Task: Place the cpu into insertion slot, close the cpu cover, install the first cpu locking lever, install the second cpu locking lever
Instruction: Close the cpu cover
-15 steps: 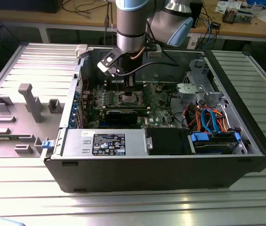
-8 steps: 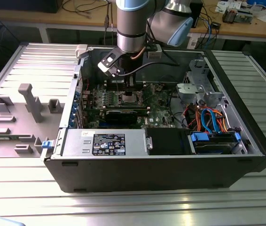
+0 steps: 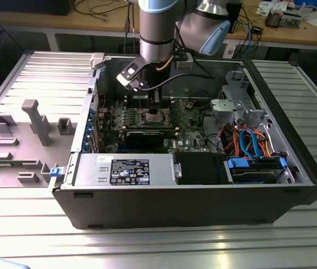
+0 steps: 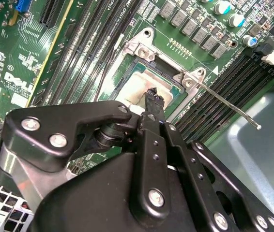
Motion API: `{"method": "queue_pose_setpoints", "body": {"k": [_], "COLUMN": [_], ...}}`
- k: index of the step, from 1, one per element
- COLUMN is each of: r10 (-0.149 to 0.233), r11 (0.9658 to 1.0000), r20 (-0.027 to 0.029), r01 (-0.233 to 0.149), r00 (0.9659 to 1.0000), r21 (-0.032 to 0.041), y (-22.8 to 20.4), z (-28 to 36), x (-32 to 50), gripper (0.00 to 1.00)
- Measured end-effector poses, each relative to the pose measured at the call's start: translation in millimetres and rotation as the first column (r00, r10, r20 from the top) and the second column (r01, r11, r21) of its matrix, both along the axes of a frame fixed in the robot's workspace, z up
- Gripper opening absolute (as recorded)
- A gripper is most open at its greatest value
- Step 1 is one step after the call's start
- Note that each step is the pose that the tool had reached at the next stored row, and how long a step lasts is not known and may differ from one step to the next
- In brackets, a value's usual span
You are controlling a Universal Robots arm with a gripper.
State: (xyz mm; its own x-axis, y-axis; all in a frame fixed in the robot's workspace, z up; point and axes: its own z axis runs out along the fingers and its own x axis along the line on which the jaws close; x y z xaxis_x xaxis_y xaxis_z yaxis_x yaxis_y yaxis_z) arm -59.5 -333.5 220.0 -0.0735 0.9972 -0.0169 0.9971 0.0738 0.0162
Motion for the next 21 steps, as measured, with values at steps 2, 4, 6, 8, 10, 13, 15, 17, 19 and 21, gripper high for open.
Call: {"method": "queue_pose_setpoints", "body": {"k": [2,4,6,8,10,13,15,17,19,21], "r10": [0.000,0.000,0.000,0.000,0.000,0.000,0.000,0.000,0.000,0.000], "r11": [1.0000,1.0000,1.0000,1.0000,1.0000,1.0000,1.0000,1.0000,1.0000,1.0000], "r20": [-0.0002,-0.0001,0.0000,-0.0001,-0.0001,0.0000,0.0002,0.0000,-0.0001,0.0000], "r01": [0.000,0.000,0.000,0.000,0.000,0.000,0.000,0.000,0.000,0.000], "r00": [1.0000,1.0000,1.0000,1.0000,1.0000,1.0000,1.0000,1.0000,1.0000,1.0000], "r21": [-0.0002,-0.0001,-0.0004,-0.0007,-0.0010,-0.0019,-0.0022,-0.0024,-0.0026,-0.0025], "y": [0.0,0.0,0.0,0.0,0.0,0.0,0.0,0.0,0.0,0.0], "z": [3.2,10.1,18.9,23.8,28.2,34.7,35.8,35.9,36.0,35.8], "x": [0.0,0.0,0.0,0.0,0.0,0.0,0.0,0.1,2.4,6.7], "gripper": [0.11,0.11,0.11,0.11,0.11,0.11,0.11,0.11,0.11,0.11]}}
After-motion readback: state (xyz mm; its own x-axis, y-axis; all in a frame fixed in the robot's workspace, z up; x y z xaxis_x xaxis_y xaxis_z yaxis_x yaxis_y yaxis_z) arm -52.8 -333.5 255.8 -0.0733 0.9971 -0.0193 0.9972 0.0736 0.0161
